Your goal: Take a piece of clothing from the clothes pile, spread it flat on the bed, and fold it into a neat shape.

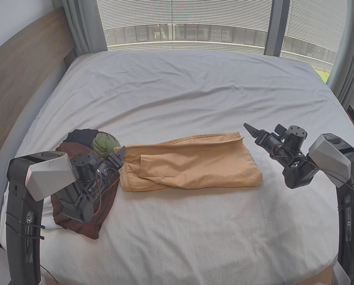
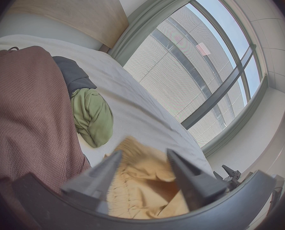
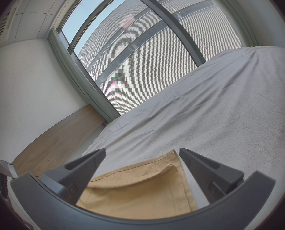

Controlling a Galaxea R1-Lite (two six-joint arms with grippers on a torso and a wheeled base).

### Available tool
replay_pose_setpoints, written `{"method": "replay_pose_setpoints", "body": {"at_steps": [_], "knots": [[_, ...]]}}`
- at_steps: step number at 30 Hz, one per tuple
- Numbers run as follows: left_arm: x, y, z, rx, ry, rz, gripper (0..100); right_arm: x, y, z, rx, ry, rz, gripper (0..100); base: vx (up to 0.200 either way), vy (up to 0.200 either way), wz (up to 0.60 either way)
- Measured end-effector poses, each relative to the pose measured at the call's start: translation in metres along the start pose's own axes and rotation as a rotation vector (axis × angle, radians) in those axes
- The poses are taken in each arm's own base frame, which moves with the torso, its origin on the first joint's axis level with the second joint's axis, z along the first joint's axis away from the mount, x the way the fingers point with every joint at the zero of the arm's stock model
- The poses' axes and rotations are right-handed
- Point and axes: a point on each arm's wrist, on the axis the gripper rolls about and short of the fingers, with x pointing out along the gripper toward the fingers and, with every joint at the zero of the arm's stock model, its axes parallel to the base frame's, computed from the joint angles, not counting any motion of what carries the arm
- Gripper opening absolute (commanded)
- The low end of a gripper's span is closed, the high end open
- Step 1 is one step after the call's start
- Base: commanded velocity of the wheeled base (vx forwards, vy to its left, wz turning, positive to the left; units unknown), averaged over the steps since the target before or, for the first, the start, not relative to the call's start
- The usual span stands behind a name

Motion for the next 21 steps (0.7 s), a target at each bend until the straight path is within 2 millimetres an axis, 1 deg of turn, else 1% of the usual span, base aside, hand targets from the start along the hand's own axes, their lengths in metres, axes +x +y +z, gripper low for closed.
{"method": "replay_pose_setpoints", "body": {"at_steps": [6, 12, 16, 21], "knots": [[0.004, -0.004, 0.003, 0.0, -0.02, -0.008, 100, 0.0, 0.0, -0.005, 0.0, -0.004, 0.002, 100, 0.0, 0.0, 0.0], [0.004, -0.005, 0.009, -0.001, -0.038, -0.007, 100, -0.01, 0.005, -0.01, 0.012, 0.034, -0.012, 100, 0.0, 0.0, 0.0], [-0.003, -0.011, 0.017, -0.003, -0.04, -0.008, 100, -0.023, 0.014, -0.011, 0.026, 0.072, -0.024, 100, 0.0, 0.0, 0.0], [-0.024, -0.027, 0.032, -0.004, -0.014, -0.038, 100, -0.048, 0.034, -0.012, 0.068, 0.138, -0.037, 100, 0.0, 0.0, 0.0]]}}
